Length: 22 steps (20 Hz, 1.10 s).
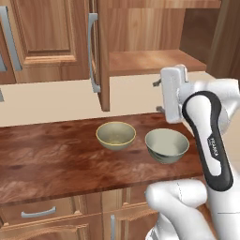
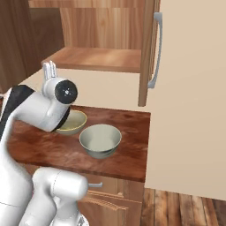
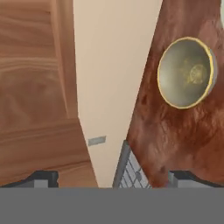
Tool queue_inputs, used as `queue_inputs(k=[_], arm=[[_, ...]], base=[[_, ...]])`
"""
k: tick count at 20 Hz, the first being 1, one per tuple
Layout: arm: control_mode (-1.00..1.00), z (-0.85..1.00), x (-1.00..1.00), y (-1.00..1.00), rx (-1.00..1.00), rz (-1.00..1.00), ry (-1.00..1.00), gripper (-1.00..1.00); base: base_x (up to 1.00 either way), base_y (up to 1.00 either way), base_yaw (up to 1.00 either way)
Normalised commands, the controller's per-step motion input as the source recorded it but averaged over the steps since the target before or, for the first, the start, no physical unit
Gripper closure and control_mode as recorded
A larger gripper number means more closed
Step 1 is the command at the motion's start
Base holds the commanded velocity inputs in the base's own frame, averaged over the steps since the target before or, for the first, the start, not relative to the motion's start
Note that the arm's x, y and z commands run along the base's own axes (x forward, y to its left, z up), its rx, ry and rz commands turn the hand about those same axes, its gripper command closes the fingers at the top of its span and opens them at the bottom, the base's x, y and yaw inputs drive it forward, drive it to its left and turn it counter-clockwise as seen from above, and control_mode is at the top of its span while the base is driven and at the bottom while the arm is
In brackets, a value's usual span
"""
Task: Open the cabinet. Pick the bowls from the counter and place them in the cabinet. Then close the cabinet.
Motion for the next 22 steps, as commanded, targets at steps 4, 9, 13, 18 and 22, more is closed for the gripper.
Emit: queue_inputs(k=[4,9,13,18,22], arm=[[-1.00,0.00,-0.04,-0.63,-0.06,-0.23,0.50,-1.00],[-1.00,-0.04,-0.01,-0.43,-0.06,-0.16,0.26,-1.00],[-1.00,-0.26,-0.08,-0.27,-0.10,-0.15,0.10,-1.00],[-1.00,-0.37,-0.23,-0.37,-0.06,-0.09,0.00,-1.00],[-1.00,-0.27,-0.18,-0.39,-0.04,0.00,0.00,-1.00]], base=[[0.00,0.00,0.00],[0.00,0.00,0.00],[0.00,0.00,0.00],[0.00,0.00,0.00],[0.00,0.00,0.00]])
